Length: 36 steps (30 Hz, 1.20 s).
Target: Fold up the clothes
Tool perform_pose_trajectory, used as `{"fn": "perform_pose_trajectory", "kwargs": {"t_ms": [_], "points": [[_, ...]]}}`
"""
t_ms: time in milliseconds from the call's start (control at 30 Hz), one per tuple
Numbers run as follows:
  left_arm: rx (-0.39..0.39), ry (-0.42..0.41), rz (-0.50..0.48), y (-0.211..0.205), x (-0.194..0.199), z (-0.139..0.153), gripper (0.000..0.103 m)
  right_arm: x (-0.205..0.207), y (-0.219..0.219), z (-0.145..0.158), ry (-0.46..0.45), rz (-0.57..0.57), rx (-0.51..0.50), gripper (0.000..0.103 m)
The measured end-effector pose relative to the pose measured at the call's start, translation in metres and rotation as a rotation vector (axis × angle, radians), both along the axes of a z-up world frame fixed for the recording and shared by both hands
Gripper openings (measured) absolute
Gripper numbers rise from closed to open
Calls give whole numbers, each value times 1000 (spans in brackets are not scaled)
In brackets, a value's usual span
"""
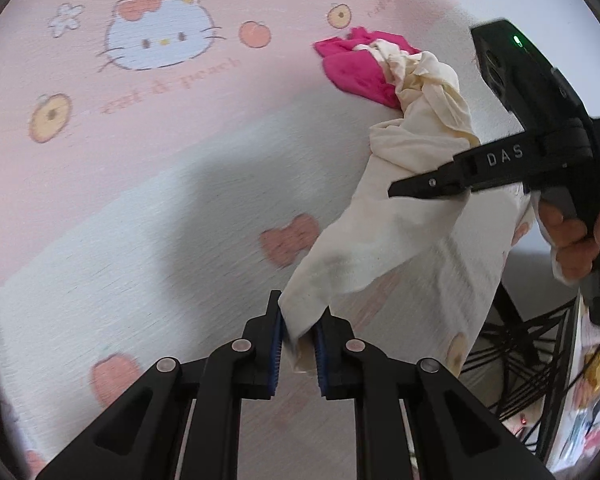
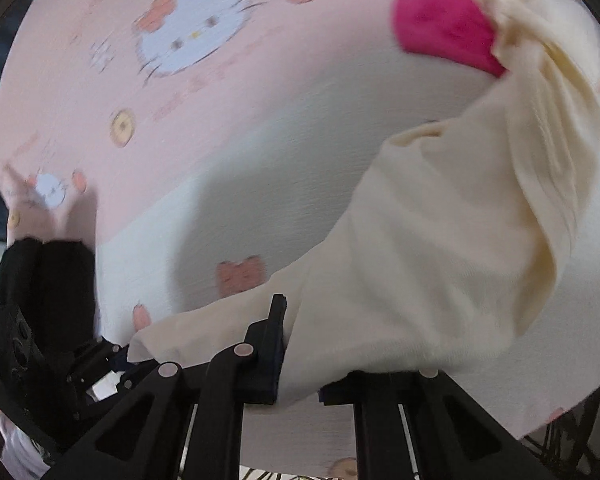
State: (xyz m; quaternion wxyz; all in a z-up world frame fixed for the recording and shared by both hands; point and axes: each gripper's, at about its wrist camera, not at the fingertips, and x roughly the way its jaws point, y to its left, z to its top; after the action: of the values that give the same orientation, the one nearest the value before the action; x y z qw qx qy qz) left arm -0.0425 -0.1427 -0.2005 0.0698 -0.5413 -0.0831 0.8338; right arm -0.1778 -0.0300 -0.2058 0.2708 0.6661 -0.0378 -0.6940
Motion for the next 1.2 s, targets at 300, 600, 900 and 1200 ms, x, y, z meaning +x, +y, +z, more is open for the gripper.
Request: {"fn": "perform_pose_trajectory", "kwargs": {"t_ms": [300,600,900,1200], "points": [[-51,-41,70,-32,38,7,12,50,-75,7,38,186,-39,11],[8,-8,248,-62,57,16,12,68,-87,13,24,266,-67,11],[77,-44,309,-78,57,7,12,69,-96,3,-21,211,-20,15],[69,-169,206,-56,55,2,51,49,-22,3,-161,59,54,61]]}}
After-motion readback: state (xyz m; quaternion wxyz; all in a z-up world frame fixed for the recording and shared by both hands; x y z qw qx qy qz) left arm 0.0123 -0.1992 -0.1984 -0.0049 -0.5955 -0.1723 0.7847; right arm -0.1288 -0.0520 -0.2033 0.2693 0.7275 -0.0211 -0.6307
